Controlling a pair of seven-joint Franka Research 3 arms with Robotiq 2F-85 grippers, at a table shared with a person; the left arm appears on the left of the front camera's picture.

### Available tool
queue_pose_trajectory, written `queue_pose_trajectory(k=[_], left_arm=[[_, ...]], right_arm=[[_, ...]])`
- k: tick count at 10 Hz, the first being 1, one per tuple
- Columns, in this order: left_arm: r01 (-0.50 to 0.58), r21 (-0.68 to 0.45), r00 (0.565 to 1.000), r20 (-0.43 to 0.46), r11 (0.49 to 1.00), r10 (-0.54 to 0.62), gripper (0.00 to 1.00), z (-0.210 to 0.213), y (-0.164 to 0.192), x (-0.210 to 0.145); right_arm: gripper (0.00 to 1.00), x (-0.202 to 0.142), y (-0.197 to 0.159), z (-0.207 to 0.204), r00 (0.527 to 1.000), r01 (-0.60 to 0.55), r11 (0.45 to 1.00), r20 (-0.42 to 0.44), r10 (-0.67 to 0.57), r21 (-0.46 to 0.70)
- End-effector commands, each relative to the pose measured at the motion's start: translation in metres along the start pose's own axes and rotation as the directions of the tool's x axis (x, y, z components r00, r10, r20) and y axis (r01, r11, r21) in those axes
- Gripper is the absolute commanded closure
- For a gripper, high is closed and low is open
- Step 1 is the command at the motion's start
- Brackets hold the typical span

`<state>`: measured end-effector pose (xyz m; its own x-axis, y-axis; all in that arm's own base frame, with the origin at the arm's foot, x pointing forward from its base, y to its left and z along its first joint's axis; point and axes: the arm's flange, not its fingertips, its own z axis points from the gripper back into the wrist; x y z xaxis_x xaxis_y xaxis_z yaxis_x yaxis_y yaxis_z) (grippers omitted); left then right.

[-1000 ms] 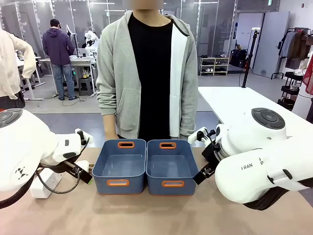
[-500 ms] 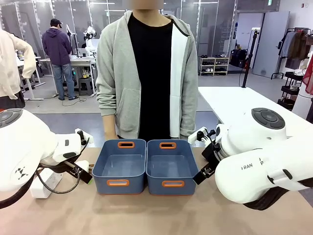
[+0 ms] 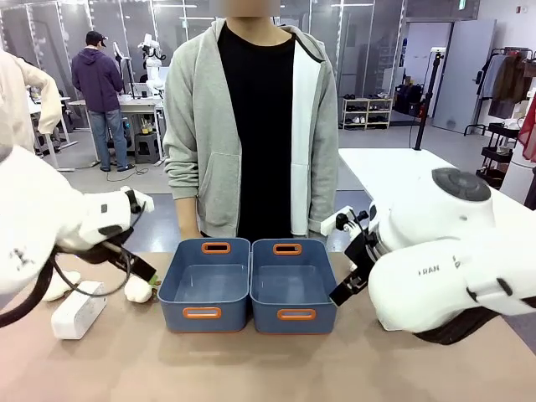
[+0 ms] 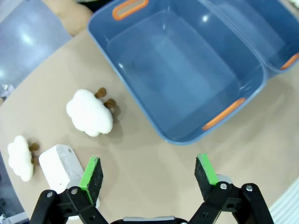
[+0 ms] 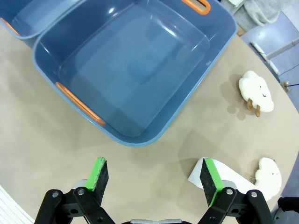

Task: Sort the digital clocks into the basket.
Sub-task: Pick up the Digital clock from the table and place it into the empty Plastic storage basket.

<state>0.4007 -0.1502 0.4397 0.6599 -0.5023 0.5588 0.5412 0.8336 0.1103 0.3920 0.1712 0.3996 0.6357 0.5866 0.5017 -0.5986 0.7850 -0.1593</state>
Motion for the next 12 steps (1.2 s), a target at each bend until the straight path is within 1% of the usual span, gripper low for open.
queue_pose_trajectory(k=[1, 2, 3, 4, 5, 6, 7, 8, 9, 10, 12], left_arm=[[-0.001, -0.139, 0.997, -0.075, 0.99, -0.01, 0.0, 0.033, 0.012, 0.003], [-0.042, -0.203, 0.996, -0.081, 0.978, 0.026, 0.0, 0.045, 0.021, 0.002], [-0.053, -0.321, 0.995, -0.093, 0.946, 0.024, 0.0, 0.061, 0.031, -0.004], [-0.111, -0.397, 0.993, -0.081, 0.911, 0.086, 0.0, 0.074, 0.05, -0.012], [-0.244, -0.495, 0.97, -0.118, 0.834, 0.213, 0.0, 0.086, 0.073, -0.026], [-0.281, -0.601, 0.954, -0.091, 0.748, 0.285, 0.0, 0.099, 0.095, -0.046], [-0.303, -0.663, 0.931, -0.054, 0.684, 0.36, 0.0, 0.11, 0.112, -0.074], [-0.324, -0.71, 0.896, -0.018, 0.626, 0.443, 0.0, 0.119, 0.127, -0.111], [-0.333, -0.737, 0.848, 0.039, 0.588, 0.529, 0.0, 0.13, 0.135, -0.145], [-0.395, -0.713, 0.786, 0.064, 0.579, 0.615, 0.0, 0.142, 0.143, -0.18], [-0.483, -0.706, 0.619, 0.143, 0.517, 0.772, 0.0, 0.166, 0.153, -0.25]], right_arm=[[0.0, 0.015, -0.009, 0.03, 1.0, 0.013, 0.996, -0.021, -0.011, 0.091], [0.0, 0.019, -0.018, 0.04, 0.998, 0.052, 0.984, -0.028, -0.047, 0.171], [0.0, 0.02, -0.028, 0.051, 0.994, 0.108, 0.954, -0.038, -0.101, 0.28], [0.0, 0.017, -0.042, 0.059, 0.988, 0.153, 0.908, -0.046, -0.147, 0.39], [0.0, 0.009, -0.057, 0.065, 0.98, 0.198, 0.846, -0.072, -0.187, 0.495], [0.0, -0.002, -0.074, 0.07, 0.959, 0.264, 0.754, -0.079, -0.273, 0.602], [0.0, -0.019, -0.091, 0.075, 0.938, 0.293, 0.656, -0.079, -0.336, 0.695], [0.0, -0.046, -0.11, 0.08, 0.912, 0.321, 0.56, -0.09, -0.401, 0.764], [0.0, -0.07, -0.128, 0.088, 0.869, 0.344, 0.507, -0.064, -0.491, 0.79], [0.0, -0.098, -0.145, 0.096, 0.816, 0.403, 0.518, -0.04, -0.577, 0.755], [0.0, -0.149, -0.167, 0.112, 0.722, 0.417, 0.447, 0.01, -0.691, 0.791]])
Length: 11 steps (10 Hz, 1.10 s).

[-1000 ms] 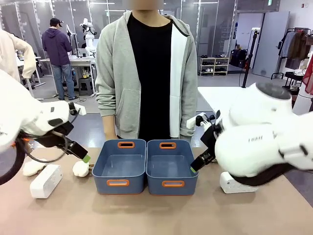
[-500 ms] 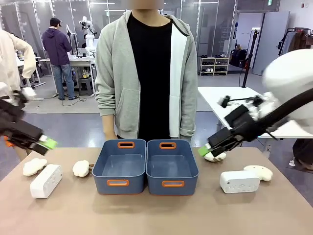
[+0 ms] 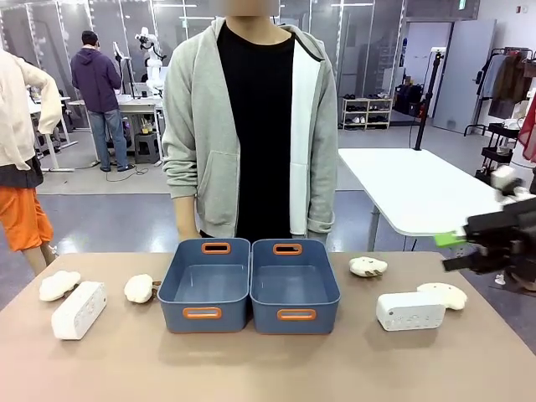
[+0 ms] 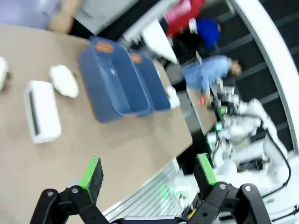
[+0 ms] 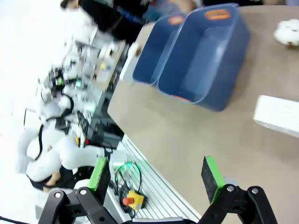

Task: Sort the digital clocks into the basket.
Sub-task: Pick up the Digital clock from the table and place it into the empty Plastic storage basket.

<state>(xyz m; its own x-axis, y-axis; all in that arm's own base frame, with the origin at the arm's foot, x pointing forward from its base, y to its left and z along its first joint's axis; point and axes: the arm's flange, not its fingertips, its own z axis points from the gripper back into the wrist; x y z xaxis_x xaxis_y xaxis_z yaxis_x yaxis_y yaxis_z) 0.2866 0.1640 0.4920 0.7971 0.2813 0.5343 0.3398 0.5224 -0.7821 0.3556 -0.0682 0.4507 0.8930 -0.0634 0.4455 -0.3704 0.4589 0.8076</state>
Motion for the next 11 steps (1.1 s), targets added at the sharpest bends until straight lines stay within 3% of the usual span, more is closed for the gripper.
queue_pose_trajectory(k=[1, 2, 5, 6, 7, 11], left_arm=[[-0.085, 0.055, 0.985, 0.156, 0.995, 0.076, 0.0, 0.013, 0.014, -0.088], [-0.12, 0.051, 0.964, 0.243, 0.991, 0.104, 0.0, 0.023, 0.027, -0.102], [-0.27, 0.095, 0.907, 0.359, 0.958, 0.22, 0.0, 0.034, 0.049, -0.128], [-0.277, 0.114, 0.905, 0.366, 0.954, 0.219, 0.0, 0.025, 0.053, -0.124], [-0.265, 0.103, 0.92, 0.325, 0.959, 0.219, 0.0, 0.116, 0.07, -0.056], [-0.265, 0.103, 0.92, 0.325, 0.959, 0.219, 0.0, 0.116, 0.07, -0.056]], right_arm=[[0.0, -0.017, -0.006, 0.018, 0.992, -0.009, 1.0, 0.122, 0.008, 0.01], [0.0, -0.019, -0.01, 0.027, 0.989, -0.028, 1.0, 0.143, 0.025, 0.014], [0.0, -0.02, -0.018, 0.036, 0.987, -0.015, 1.0, 0.161, 0.013, 0.014], [0.0, -0.016, -0.018, 0.028, 0.994, -0.023, 1.0, 0.109, 0.021, 0.014], [0.0, -0.015, -0.016, 0.048, 0.987, 0.012, 1.0, 0.159, -0.013, 0.008], [0.0, -0.015, -0.016, 0.048, 0.987, 0.012, 1.0, 0.159, -0.013, 0.008]])
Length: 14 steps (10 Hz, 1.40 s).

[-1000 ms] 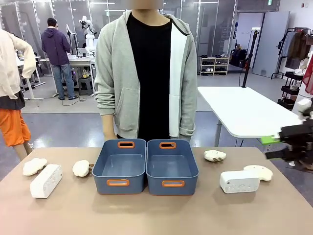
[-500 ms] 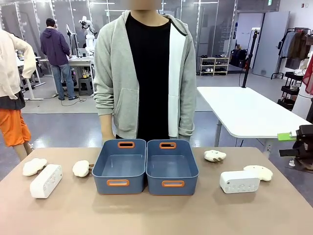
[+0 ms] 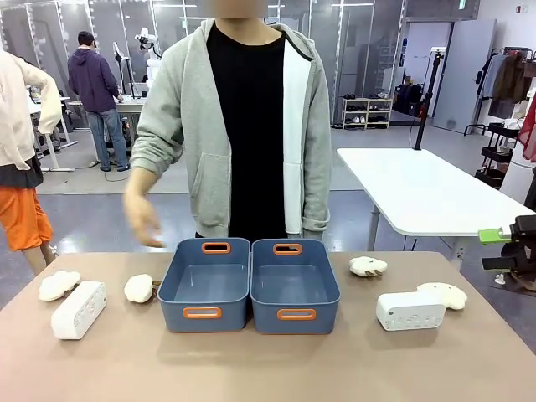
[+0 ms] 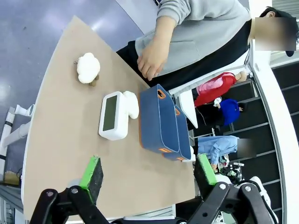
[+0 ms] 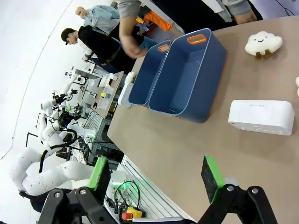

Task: Sort the digital clocks into the basket.
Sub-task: Pick up the Digital clock from the table and place it into the empty Plastic storage basket.

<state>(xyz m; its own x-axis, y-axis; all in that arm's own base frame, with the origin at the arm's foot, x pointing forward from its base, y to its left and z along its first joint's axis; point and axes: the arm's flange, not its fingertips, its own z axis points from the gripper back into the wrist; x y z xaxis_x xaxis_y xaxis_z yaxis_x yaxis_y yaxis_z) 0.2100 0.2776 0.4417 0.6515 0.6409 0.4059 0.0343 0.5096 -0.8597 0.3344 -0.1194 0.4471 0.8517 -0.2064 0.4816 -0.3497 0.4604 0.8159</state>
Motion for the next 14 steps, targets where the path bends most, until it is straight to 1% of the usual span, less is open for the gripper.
queue_pose_trajectory(k=[1, 14], left_arm=[[0.019, -0.021, 1.0, 0.007, 1.0, -0.019, 0.0, 0.0027, -0.0025, 0.0003], [0.019, -0.021, 1.0, 0.007, 1.0, -0.019, 0.0, 0.0027, -0.0025, 0.0003]], right_arm=[[0.0, 0.0018, 0.0025, -0.0018, 1.0, -0.009, 1.0, 0.008, 0.009, 0.013], [0.0, 0.0018, 0.0025, -0.0018, 1.0, -0.009, 1.0, 0.008, 0.009, 0.013]])
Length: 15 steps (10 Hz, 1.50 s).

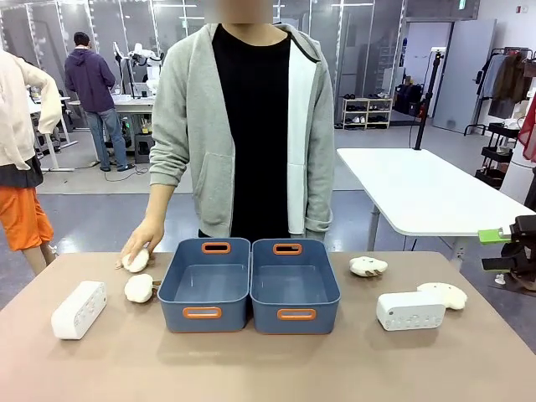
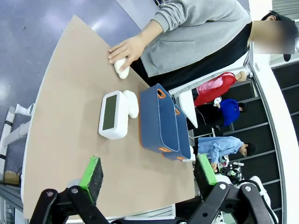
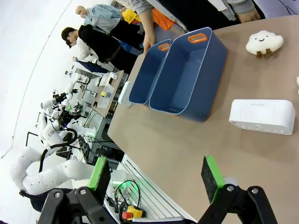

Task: Sort the digital clocks into the basket.
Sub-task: Pick up the Digital clock from the table and place it into the empty Plastic storage basket.

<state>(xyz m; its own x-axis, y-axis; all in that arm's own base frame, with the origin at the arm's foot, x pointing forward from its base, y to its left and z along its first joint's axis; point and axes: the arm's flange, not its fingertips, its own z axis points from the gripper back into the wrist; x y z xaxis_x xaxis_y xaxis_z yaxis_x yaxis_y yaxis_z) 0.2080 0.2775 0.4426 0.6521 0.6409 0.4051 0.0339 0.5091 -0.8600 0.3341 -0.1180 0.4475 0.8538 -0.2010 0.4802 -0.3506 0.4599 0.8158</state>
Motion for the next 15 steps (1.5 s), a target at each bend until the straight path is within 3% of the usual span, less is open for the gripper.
queue_pose_trajectory(k=[1, 7, 8, 9, 10, 11, 12, 13, 15], left_arm=[[0.02, -0.021, 1.0, 0.008, 1.0, -0.02, 0.0, 0.001, -0.002, 0.001], [0.02, -0.021, 1.0, 0.008, 1.0, -0.02, 0.0, 0.001, -0.002, 0.001], [0.02, -0.021, 1.0, 0.008, 1.0, -0.02, 0.0, 0.001, -0.002, 0.001], [0.02, -0.021, 1.0, 0.008, 1.0, -0.02, 0.0, 0.001, -0.002, 0.001], [0.02, -0.021, 1.0, 0.008, 1.0, -0.02, 0.0, 0.001, -0.002, 0.001], [0.02, -0.021, 1.0, 0.008, 1.0, -0.02, 0.0, 0.001, -0.002, 0.001], [0.02, -0.021, 1.0, 0.008, 1.0, -0.02, 0.0, 0.001, -0.002, 0.001], [0.02, -0.021, 1.0, 0.008, 1.0, -0.02, 0.0, 0.001, -0.002, 0.001], [0.02, -0.021, 1.0, 0.008, 1.0, -0.02, 0.0, 0.001, -0.002, 0.001]], right_arm=[[0.0, 0.002, 0.001, -0.001, 1.0, -0.008, 1.0, 0.014, 0.008, 0.012], [0.0, 0.0, 0.0, 0.0, 1.0, 0.0, 1.0, 0.0, 0.0, 0.0], [0.0, 0.002, 0.017, -0.014, 0.991, -0.125, 0.992, -0.056, 0.125, 0.001], [0.0, 0.004, 0.032, -0.025, 0.949, -0.297, 0.954, -0.125, 0.289, -0.045], [0.0, 0.009, 0.043, -0.035, 0.824, -0.52, 0.853, -0.29, 0.487, -0.046], [0.0, 0.014, 0.051, -0.049, 0.67, -0.672, 0.74, -0.449, 0.591, -0.03], [0.0, 0.017, 0.059, -0.07, 0.554, -0.772, 0.63, -0.574, 0.604, -0.083], [0.0, 0.016, 0.068, -0.092, 0.375, -0.879, 0.473, -0.687, 0.623, -0.051], [0.0, 0.029, 0.069, -0.128, 0.082, -0.957, 0.273, -0.807, 0.584, 0.1]])
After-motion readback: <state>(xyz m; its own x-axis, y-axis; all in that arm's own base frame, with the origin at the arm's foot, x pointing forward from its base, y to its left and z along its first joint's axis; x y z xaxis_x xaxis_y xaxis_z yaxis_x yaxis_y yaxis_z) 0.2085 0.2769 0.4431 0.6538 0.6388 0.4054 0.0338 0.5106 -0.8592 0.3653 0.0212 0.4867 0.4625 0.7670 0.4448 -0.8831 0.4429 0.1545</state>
